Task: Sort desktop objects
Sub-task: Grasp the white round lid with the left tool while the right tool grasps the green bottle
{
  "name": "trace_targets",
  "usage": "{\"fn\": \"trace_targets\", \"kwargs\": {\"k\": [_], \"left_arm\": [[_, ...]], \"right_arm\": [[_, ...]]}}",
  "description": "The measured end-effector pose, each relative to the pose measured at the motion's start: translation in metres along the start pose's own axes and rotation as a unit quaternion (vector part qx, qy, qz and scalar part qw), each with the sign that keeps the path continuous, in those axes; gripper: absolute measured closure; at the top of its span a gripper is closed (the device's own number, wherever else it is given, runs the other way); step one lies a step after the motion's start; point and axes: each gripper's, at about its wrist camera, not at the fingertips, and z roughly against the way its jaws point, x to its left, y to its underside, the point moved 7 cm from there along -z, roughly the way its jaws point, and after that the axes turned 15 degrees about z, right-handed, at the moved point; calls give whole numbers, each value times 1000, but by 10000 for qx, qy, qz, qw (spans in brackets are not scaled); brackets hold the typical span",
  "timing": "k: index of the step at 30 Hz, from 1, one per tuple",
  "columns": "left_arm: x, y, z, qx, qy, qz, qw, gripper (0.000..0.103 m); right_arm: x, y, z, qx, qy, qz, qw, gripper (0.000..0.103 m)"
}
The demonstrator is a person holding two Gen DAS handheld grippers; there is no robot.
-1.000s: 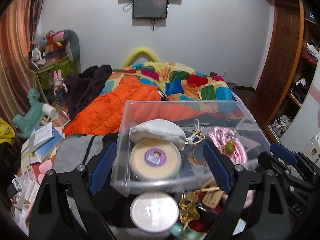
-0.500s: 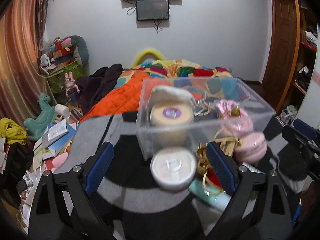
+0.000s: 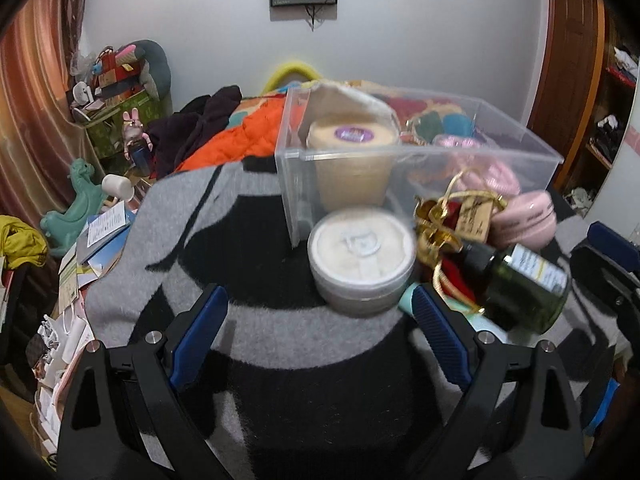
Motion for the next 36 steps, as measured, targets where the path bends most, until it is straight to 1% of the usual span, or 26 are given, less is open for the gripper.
{"fn": "trace_targets", "kwargs": {"k": [3, 8, 11, 16, 19, 20, 22, 23, 24, 25, 26, 27, 28, 29, 32, 36], "left_arm": [[2, 0, -10, 173, 21, 42, 9998, 9], [-2, -2, -24, 498, 226, 201, 9983, 9], [-6, -7, -29, 604, 367, 292, 9971, 9], [-11, -13, -43, 761, 363, 335, 9959, 9], [-13, -13, -52, 963, 524, 419, 9931, 9], [-12, -15, -53, 950, 524, 466, 9930, 9], [-11, -15, -53, 910, 479, 501, 9934, 9], [-12, -14, -53, 871, 454, 490, 9940, 9], [-13, -13, -51, 802, 415, 465, 9948, 9], [-14, -13, -49, 727, 388, 450, 9956, 14], [-15, -12, -46, 653, 377, 431, 9962, 22], [-15, -12, -45, 609, 375, 416, 9966, 26], [-14, -11, -43, 575, 374, 421, 9968, 33], [-14, -11, -41, 541, 391, 421, 9969, 38], [-10, -10, -37, 478, 393, 519, 9967, 38], [0, -11, -29, 385, 504, 735, 9953, 38]], "right_arm": [[6, 4, -4, 62, -62, 44, 10000, 36], [13, 9, -9, 125, -94, 148, 9998, 36], [16, 12, -12, 159, -229, 137, 9995, 36], [22, 16, -22, 301, -448, 72, 9985, 37], [24, 20, -27, 386, -562, -29, 9977, 38], [25, 20, -29, 405, -607, -86, 9973, 39], [27, 23, -32, 480, -743, -178, 9959, 52], [29, 23, -34, 498, -832, -210, 9951, 55], [30, 23, -34, 507, -883, -223, 9945, 61], [32, 24, -34, 518, -909, -227, 9943, 62], [32, 24, -33, 500, -889, -225, 9945, 62], [32, 23, -31, 472, -862, -209, 9949, 62], [32, 23, -29, 446, -842, -187, 9953, 62], [32, 22, -28, 419, -829, -174, 9955, 62], [31, 18, -22, 337, -829, -180, 9958, 63], [26, 10, -14, 173, -784, -203, 9966, 64]]}}
